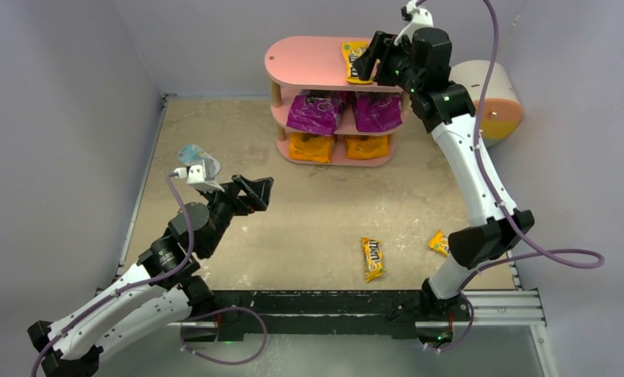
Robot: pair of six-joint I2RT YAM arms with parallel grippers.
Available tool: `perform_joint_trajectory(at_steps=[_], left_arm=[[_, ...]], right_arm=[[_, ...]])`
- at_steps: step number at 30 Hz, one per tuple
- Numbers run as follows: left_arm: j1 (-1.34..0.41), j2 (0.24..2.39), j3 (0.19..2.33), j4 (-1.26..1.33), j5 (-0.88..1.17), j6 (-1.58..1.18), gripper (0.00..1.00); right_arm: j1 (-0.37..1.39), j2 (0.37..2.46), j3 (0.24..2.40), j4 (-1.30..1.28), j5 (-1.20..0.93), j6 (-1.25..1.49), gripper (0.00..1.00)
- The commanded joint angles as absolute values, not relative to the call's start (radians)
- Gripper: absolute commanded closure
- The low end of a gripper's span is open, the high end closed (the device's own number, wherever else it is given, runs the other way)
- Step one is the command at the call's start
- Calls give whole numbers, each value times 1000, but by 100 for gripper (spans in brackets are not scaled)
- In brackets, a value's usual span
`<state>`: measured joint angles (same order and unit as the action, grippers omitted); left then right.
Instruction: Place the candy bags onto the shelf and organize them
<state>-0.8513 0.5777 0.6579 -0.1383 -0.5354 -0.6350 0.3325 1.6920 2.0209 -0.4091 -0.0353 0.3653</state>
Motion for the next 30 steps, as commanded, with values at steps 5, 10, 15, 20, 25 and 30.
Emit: perform_joint_trajectory(at_steps=[5,10,15,20,25,30], left_arm=[[-849,597,657,-107,-512,-627,0],[-849,611,639,-87,-487,-630,0],[-849,640,607,-57,-449,-632,0],[-848,690,605,-71,-406,-627,0],[-849,734,588,-60,-349,-615,0],[-848,767,589,-45,-302,-623,0]], right_arm=[[328,1468,1836,-312,-127,277,9],[330,1180,1457,-219,-88,343,2],[330,906,988,-180,-86,515,3],[330,870,802,-404,-106,513,6],[330,927,688,-492,-143,509,10],[329,1019,602,-396,-182,505,17]])
